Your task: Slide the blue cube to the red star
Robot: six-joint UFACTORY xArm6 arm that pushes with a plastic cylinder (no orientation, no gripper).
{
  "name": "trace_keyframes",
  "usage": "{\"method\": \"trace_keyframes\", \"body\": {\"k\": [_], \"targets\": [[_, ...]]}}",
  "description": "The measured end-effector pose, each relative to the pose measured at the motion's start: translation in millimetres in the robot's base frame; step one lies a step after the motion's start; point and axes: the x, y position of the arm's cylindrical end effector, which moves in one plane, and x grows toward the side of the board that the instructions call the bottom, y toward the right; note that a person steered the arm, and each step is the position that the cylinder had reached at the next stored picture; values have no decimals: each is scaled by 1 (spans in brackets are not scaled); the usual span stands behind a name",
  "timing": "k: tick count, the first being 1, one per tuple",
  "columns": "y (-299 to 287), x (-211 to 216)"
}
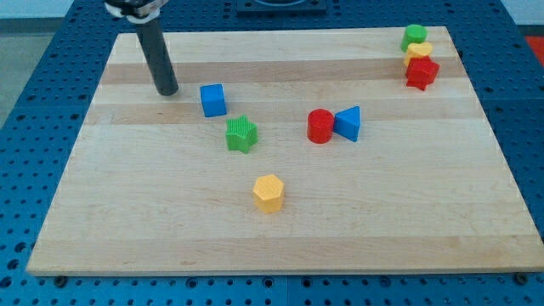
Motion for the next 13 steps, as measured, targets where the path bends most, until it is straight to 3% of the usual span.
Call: {"method": "trace_keyframes", "body": {"k": [1,4,6,9,11,13], "targets": [[1,14],[87,21],[118,57],[189,46],[221,74],[201,40]]}}
